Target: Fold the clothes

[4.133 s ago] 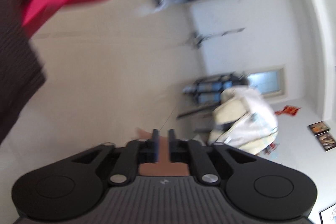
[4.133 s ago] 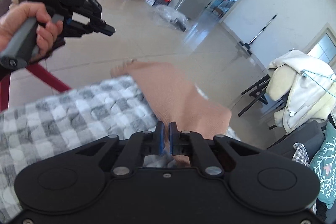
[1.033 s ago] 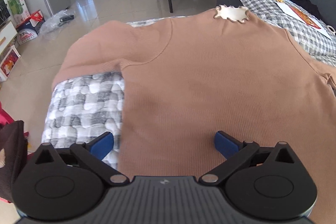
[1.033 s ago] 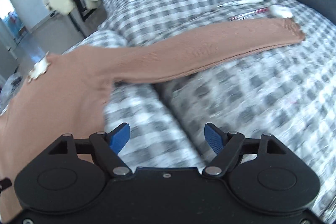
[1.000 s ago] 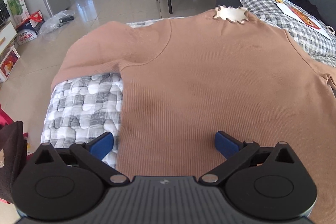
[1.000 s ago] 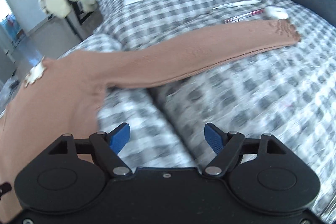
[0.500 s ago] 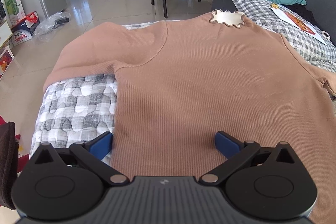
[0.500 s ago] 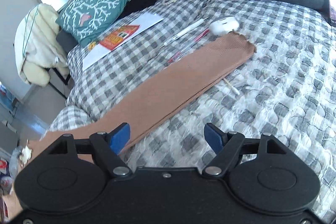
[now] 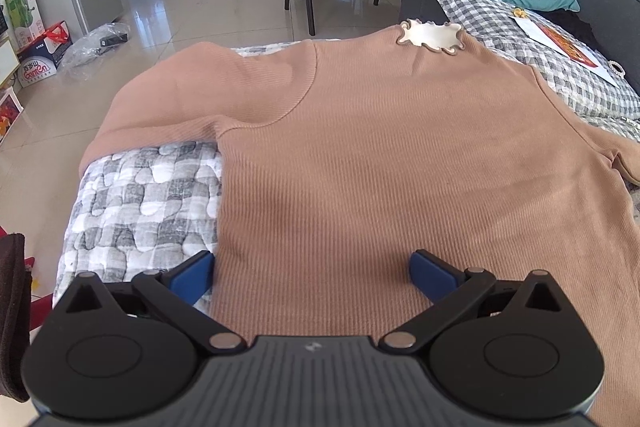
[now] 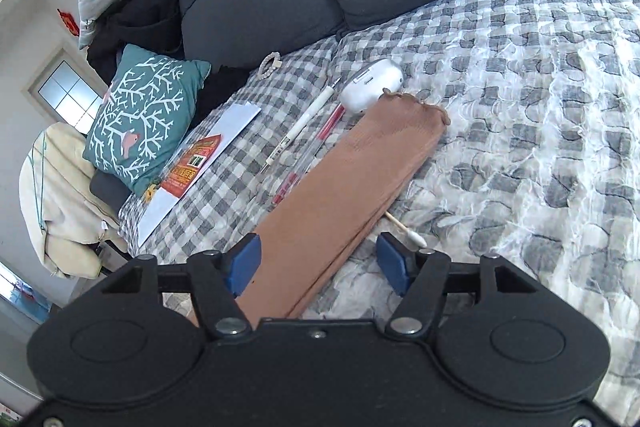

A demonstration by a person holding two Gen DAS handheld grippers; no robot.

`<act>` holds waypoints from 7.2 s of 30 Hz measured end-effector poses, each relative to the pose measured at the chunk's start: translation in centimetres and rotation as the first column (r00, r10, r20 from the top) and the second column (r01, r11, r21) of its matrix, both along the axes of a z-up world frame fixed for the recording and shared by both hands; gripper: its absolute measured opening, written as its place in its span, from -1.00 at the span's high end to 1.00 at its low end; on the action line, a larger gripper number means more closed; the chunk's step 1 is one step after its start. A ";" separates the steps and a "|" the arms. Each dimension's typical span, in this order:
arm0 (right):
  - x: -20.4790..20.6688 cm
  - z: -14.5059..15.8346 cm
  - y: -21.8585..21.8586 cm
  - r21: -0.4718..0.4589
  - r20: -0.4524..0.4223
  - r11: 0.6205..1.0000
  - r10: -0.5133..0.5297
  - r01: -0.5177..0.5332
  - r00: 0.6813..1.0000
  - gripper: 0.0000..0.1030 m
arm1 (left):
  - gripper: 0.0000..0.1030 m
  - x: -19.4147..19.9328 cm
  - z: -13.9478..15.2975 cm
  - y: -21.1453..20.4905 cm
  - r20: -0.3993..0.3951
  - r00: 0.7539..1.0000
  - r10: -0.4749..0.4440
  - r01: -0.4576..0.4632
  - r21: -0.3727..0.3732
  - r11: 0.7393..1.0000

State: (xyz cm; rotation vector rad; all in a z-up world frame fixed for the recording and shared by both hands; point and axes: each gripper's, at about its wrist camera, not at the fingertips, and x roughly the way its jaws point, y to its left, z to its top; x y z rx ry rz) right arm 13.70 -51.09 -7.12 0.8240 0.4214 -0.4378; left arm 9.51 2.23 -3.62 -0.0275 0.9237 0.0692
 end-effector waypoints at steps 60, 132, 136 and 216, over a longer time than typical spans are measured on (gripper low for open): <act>-9.6 6.9 38.4 -0.434 -0.318 0.161 0.893 -0.887 0.318 0.19 | -0.91 -1.5 5.0 10.7 0.050 0.993 -0.106 0.112 -0.672 0.732; 1.5 4.0 24.4 -0.494 -0.351 0.410 0.713 -0.767 0.607 0.45 | -0.83 -3.0 0.7 2.2 0.103 0.822 -0.561 0.513 -0.561 0.649; 1.5 4.1 24.7 -0.491 -0.358 0.422 0.701 -0.762 0.618 0.41 | -0.84 -2.5 1.5 4.2 0.120 0.853 -0.508 0.480 -0.563 0.673; -2.2 9.3 24.3 0.061 -0.087 0.718 0.696 -0.693 0.713 -0.15 | 0.50 -3.9 0.3 -7.4 0.331 0.696 -0.637 0.703 -0.137 0.698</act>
